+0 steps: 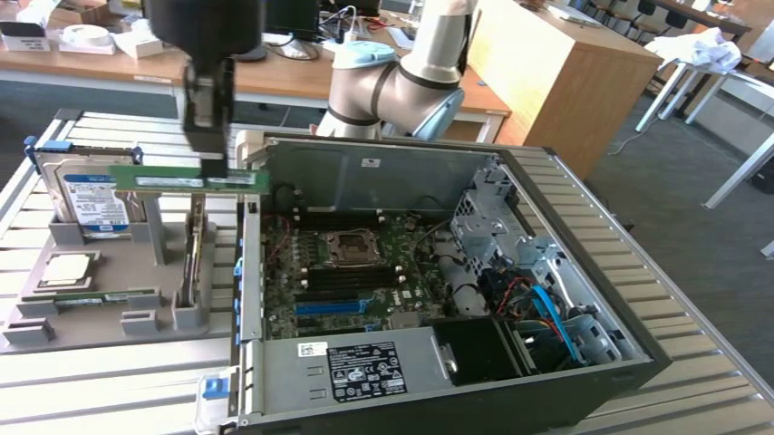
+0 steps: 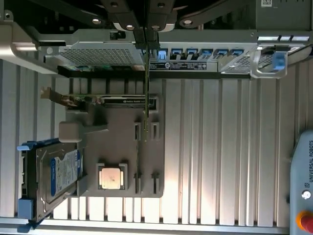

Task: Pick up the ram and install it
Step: 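Pick up the ram and move it above insertion slot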

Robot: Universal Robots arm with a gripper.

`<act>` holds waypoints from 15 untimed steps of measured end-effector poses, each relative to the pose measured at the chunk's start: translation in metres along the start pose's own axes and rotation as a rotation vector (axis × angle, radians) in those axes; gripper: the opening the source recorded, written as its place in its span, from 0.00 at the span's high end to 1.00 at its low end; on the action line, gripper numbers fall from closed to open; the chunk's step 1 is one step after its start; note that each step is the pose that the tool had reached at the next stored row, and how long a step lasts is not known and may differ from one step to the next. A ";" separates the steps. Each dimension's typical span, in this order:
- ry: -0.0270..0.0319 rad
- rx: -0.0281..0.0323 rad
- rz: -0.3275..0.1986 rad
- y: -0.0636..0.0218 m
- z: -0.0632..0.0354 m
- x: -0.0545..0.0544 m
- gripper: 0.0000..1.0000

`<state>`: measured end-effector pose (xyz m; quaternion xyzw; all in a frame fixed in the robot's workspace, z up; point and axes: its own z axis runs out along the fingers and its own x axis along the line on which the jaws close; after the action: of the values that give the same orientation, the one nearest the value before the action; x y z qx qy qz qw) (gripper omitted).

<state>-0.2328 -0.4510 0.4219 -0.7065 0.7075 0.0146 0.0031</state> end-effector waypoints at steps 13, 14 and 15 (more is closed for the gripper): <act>-0.0002 -0.0001 0.000 -0.0436 -0.0007 0.000 0.89; -0.0002 0.0000 0.000 -0.0468 -0.0007 0.000 0.89; -0.0003 0.0000 0.000 -0.0502 -0.0008 0.000 0.89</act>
<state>-0.1826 -0.4510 0.4219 -0.7064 0.7076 0.0147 0.0032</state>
